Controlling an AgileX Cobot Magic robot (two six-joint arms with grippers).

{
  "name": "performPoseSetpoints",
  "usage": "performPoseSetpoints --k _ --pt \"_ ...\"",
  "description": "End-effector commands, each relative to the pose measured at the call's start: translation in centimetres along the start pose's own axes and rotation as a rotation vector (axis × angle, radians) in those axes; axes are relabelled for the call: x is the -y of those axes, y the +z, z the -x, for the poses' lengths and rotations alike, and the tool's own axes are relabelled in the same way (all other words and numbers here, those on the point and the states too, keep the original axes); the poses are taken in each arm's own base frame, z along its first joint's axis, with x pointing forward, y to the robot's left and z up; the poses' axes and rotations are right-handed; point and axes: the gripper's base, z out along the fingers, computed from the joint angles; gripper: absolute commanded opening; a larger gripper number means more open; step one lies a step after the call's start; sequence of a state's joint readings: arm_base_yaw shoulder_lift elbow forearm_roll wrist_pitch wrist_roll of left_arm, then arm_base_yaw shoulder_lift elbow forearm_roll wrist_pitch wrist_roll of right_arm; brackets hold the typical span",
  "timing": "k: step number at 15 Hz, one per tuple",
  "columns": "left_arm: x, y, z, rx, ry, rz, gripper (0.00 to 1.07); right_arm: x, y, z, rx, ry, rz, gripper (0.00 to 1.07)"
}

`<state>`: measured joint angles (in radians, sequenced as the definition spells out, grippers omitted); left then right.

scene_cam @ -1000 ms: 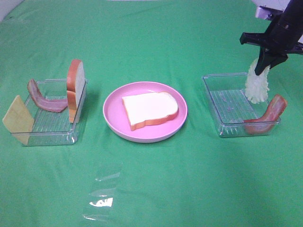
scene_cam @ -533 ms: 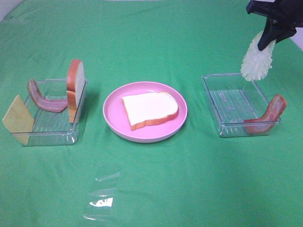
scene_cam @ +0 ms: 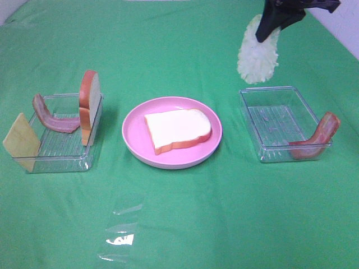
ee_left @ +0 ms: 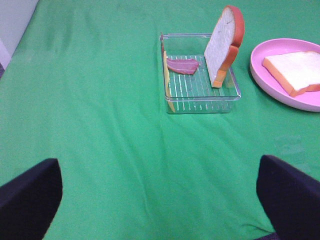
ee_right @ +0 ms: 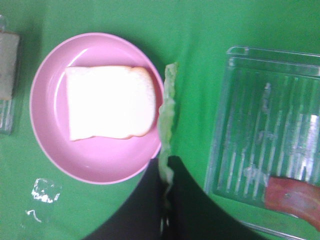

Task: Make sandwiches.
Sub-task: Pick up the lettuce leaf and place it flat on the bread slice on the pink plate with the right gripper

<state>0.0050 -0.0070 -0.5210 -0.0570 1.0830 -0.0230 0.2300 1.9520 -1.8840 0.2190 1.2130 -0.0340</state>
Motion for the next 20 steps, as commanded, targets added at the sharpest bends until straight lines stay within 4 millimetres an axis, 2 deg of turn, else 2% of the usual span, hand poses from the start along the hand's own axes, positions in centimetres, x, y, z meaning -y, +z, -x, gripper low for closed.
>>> performPoseSetpoints --k 1,5,8,9,10,12,14,16,18,19,20 --pt "0.0 0.0 -0.1 0.005 -0.001 0.001 0.98 -3.0 0.0 -0.4 -0.016 -0.058 0.028 0.0" --pt "0.0 0.0 -0.1 0.005 -0.001 0.001 0.98 -8.3 0.7 -0.9 0.026 -0.157 0.079 0.0" --pt "0.0 0.0 -0.1 0.005 -0.001 0.001 0.98 -10.9 0.9 -1.1 0.078 -0.183 0.11 0.0" --pt "0.0 0.0 -0.1 0.005 -0.001 0.001 0.98 -12.5 1.4 -1.2 0.115 -0.212 0.133 0.0" --pt "0.0 0.0 -0.1 0.005 -0.001 0.001 0.98 -13.3 2.0 -1.3 0.118 -0.224 0.143 0.0" --pt "0.0 0.0 -0.1 0.005 -0.001 0.001 0.98 -14.2 3.5 -1.4 0.105 -0.232 0.156 0.0" --pt "0.0 0.0 -0.1 0.005 -0.001 0.001 0.98 -14.3 5.7 -1.3 0.085 -0.212 0.172 0.0" --pt "0.0 0.0 -0.1 0.005 -0.001 0.001 0.98 -14.2 7.1 -1.2 0.078 -0.199 0.177 0.0" --pt "0.0 0.0 -0.1 0.005 -0.001 0.001 0.98 -14.1 9.2 -1.3 0.057 -0.19 0.17 0.0" --pt "0.0 0.0 -0.1 0.005 -0.001 0.001 0.98 -13.8 11.3 -1.3 0.043 -0.193 0.159 0.0" --pt "0.0 0.0 -0.1 0.005 -0.001 0.001 0.98 -13.6 12.4 -1.5 0.025 -0.189 0.152 0.0"
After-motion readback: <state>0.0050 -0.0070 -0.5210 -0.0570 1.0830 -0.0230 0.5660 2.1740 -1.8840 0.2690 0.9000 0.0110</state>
